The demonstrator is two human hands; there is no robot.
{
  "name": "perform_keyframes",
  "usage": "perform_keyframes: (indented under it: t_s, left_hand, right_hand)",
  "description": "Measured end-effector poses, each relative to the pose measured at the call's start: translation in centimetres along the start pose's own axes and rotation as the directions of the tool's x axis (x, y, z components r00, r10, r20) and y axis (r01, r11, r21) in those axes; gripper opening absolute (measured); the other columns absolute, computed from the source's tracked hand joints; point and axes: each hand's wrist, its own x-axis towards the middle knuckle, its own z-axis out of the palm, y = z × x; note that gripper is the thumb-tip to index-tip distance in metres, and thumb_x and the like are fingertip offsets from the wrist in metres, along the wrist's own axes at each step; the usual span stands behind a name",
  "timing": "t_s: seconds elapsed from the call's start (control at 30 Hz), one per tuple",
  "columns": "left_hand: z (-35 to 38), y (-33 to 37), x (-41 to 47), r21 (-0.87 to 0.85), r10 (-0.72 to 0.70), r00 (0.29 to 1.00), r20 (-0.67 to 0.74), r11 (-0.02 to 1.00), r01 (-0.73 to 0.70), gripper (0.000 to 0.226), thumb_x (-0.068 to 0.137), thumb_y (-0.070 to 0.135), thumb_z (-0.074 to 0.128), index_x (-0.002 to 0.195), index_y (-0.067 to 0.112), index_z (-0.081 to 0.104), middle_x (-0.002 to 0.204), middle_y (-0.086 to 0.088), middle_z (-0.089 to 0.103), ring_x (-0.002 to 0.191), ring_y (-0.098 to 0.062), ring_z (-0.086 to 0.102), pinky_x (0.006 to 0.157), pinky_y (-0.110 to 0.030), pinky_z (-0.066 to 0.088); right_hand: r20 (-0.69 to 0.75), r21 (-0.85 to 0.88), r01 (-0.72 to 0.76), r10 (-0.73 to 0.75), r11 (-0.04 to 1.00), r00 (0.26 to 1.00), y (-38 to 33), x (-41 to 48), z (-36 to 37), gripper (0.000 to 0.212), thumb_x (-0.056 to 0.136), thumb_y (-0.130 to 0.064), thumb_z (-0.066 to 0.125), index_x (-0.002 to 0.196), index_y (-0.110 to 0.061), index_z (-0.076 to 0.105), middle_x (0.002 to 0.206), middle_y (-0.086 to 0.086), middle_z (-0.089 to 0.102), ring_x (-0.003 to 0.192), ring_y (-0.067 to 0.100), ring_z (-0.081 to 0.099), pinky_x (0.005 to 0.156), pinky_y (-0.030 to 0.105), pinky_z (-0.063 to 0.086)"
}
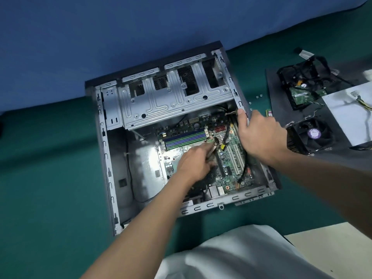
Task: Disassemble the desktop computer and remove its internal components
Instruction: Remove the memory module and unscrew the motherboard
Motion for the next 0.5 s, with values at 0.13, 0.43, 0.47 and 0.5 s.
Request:
perform_keyframes:
  t_s: [0.13,0.43,0.47,0.5]
  left_hand:
    - [-0.2,-0.7,-3.6,-0.079,-0.075,0.997,0.010,0.994,0.076,0.048,0.095,0.029,0.059,0.139,0.021,0.043,0.120,-0.003,0.060,0.108,-0.022,0.057,0.096,-0.044,0.049]
    - [-2.0,-2.6,-10.1,0.085,-0.119,0.989,-0.089,0.988,0.127,0.047,0.098,0.059,0.028,0.108,0.028,0.061,0.101,-0.002,0.068,0.097,-0.025,0.060,0.083,-0.039,0.050]
    - [-1.7,-3.2,-11.1,0.137,-0.151,0.979,-0.137,0.976,0.169,0.052,0.095,0.063,0.021,0.093,0.028,0.060,0.089,0.000,0.066,0.090,-0.026,0.061,0.075,-0.037,0.048]
    - [-1.4,-3.6,-12.2,0.188,-0.176,0.965,-0.196,0.959,0.213,0.059,0.093,0.066,0.014,0.080,0.025,0.055,0.078,0.002,0.062,0.083,-0.028,0.061,0.068,-0.036,0.045]
  right_hand:
    - [-0.029,0.005,0.012,-0.012,1.000,0.999,0.2,-0.1,0.1,0.068,0.097,-0.057,0.015,0.101,-0.004,0.058,0.089,0.023,0.064,0.078,0.039,0.059,0.063,0.039,0.033]
    - [-0.080,0.009,0.073,-0.072,0.997,0.994,0.0,-0.9,-0.4,0.049,0.100,-0.044,0.025,0.109,-0.004,0.052,0.095,0.021,0.064,0.080,0.038,0.059,0.063,0.040,0.035]
    - [-0.127,-0.020,0.154,-0.155,0.988,0.980,0.0,-1.1,-0.6,0.038,0.099,-0.035,0.034,0.113,-0.003,0.049,0.103,0.021,0.062,0.086,0.038,0.057,0.063,0.041,0.038]
    - [-0.149,-0.070,0.244,-0.252,0.967,0.956,-0.1,-1.3,-0.7,0.032,0.094,-0.025,0.044,0.117,-0.001,0.048,0.113,0.022,0.058,0.094,0.039,0.053,0.068,0.044,0.042]
